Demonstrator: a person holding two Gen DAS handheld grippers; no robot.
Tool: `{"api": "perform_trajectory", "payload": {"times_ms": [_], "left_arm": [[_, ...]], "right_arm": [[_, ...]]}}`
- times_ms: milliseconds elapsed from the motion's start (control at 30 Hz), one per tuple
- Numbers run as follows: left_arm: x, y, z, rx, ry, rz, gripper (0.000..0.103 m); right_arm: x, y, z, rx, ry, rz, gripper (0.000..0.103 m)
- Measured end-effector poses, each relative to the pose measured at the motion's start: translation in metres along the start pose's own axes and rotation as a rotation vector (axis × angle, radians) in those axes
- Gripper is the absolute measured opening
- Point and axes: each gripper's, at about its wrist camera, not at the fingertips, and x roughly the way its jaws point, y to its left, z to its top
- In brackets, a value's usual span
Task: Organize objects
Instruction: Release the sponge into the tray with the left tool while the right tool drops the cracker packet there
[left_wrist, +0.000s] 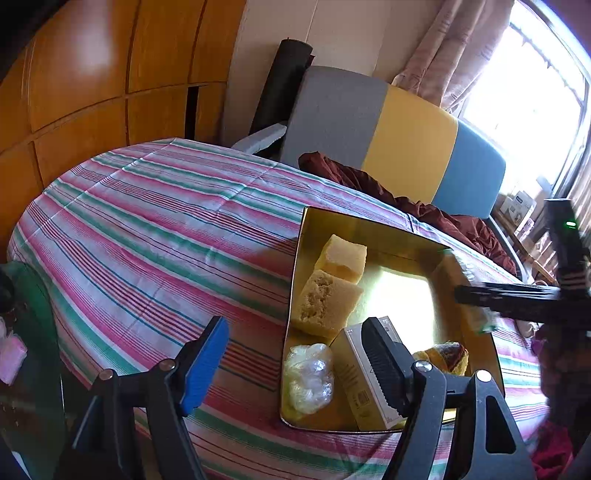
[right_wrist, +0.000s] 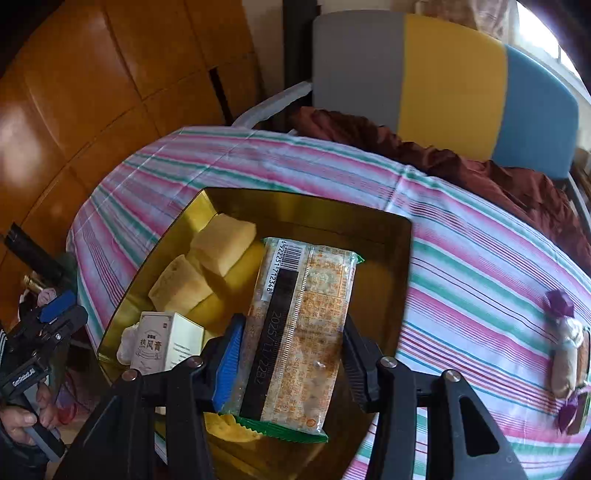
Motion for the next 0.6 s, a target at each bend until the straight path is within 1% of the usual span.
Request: {"api": "perform_trajectory", "payload": {"times_ms": [100,167,200,300,367,467,600], "left_arm": [[-0.003,0.006,-0.001,-0.007,-0.004,0.001,0.077],[-0.003,0.013,-0.002,-0.025,-0.001,0.001,0.077],[-0.003,0.016,-0.002,-0.033,0.0,0.003,0.077],[-0.002,0.023,-0.004,-0.049,0.005,0.011,0.077],[-0.002,0.025,-0.005,-0.056,0.008,0.014,0.077],[-0.003,0.024,-0.006,-0.054,0.004,0.015,0.077],[-0.007,0.016,-0.004,-0.038,-0.007,0.016,0.077]], "right_arm": [[0.04,0.025,0.01,-0.06,0.077,-0.001,0.05],[0.062,0.031,0.012,-0.061,0.119,0.013,0.05],[0.071,0.034,0.013,-0.055,0.136,0.034,0.051],[0.089,0.041,0.012,-0.016,0.179,0.143,0.053],[0.09,0.045,0.01,-0.001,0.176,0.19,0.054],[0.087,0.045,0.007,0.006,0.16,0.194,0.054],[0.068,0.036,0.001,0.031,0.115,0.185,0.055]]}}
